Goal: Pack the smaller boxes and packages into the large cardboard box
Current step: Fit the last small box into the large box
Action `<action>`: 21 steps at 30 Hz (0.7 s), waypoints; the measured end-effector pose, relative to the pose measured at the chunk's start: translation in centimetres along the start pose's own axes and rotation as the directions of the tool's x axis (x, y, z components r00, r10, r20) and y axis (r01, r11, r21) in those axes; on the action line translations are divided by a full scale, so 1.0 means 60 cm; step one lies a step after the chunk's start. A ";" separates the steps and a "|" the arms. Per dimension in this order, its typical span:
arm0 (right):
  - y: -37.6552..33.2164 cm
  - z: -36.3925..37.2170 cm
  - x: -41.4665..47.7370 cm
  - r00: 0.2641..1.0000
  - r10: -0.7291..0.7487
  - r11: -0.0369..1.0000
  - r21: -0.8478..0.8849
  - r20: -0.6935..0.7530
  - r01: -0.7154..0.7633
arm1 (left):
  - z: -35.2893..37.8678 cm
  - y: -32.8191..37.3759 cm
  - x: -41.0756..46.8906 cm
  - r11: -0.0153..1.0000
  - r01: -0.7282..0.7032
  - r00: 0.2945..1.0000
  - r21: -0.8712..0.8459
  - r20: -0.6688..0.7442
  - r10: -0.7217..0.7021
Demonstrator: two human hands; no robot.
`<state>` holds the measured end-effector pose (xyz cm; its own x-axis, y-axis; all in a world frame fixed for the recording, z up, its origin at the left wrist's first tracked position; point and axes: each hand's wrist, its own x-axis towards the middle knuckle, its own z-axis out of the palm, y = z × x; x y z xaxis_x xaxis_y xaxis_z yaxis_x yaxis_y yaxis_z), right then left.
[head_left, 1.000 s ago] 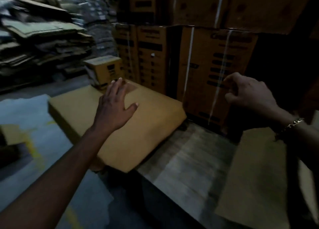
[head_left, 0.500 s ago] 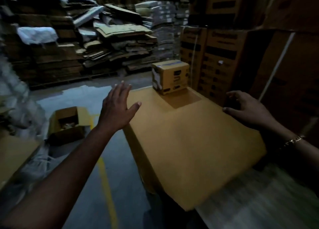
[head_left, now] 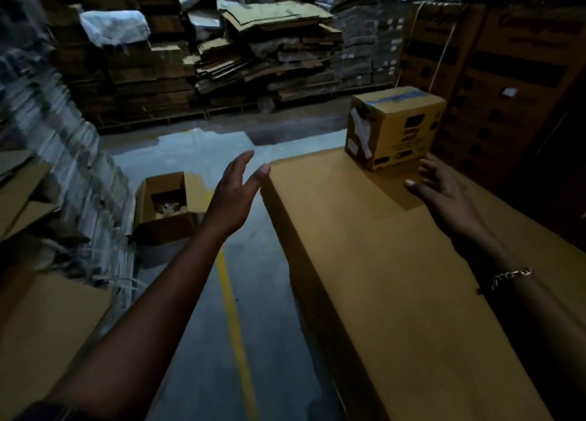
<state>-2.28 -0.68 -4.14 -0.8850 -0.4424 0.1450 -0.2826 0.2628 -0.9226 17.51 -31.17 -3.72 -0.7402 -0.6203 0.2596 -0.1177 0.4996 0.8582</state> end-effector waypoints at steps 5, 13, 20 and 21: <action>0.037 0.084 0.061 0.985 0.155 0.982 0.121 -0.068 -0.146 | 0.015 -0.076 0.139 0.992 0.080 0.990 -0.100 0.123 -0.067; 0.090 0.111 0.143 0.924 0.312 0.946 0.163 -0.219 -0.281 | 0.140 -0.112 0.343 0.987 0.068 0.936 -0.143 0.353 -0.013; 0.118 0.109 0.296 0.875 0.377 0.922 0.210 -0.304 -0.324 | 0.229 -0.137 0.508 0.991 0.003 0.869 -0.134 0.491 0.064; 0.119 0.114 0.325 0.872 0.383 0.920 0.216 -0.305 -0.328 | 0.237 -0.141 0.536 0.993 -0.011 0.867 -0.120 0.494 0.069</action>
<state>-19.05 -13.33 -10.36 -0.9928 -0.0238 -0.1174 0.1102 0.2013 -0.9733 -14.70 -46.78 -8.93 -0.9766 -0.2048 0.0660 -0.0293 0.4304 0.9021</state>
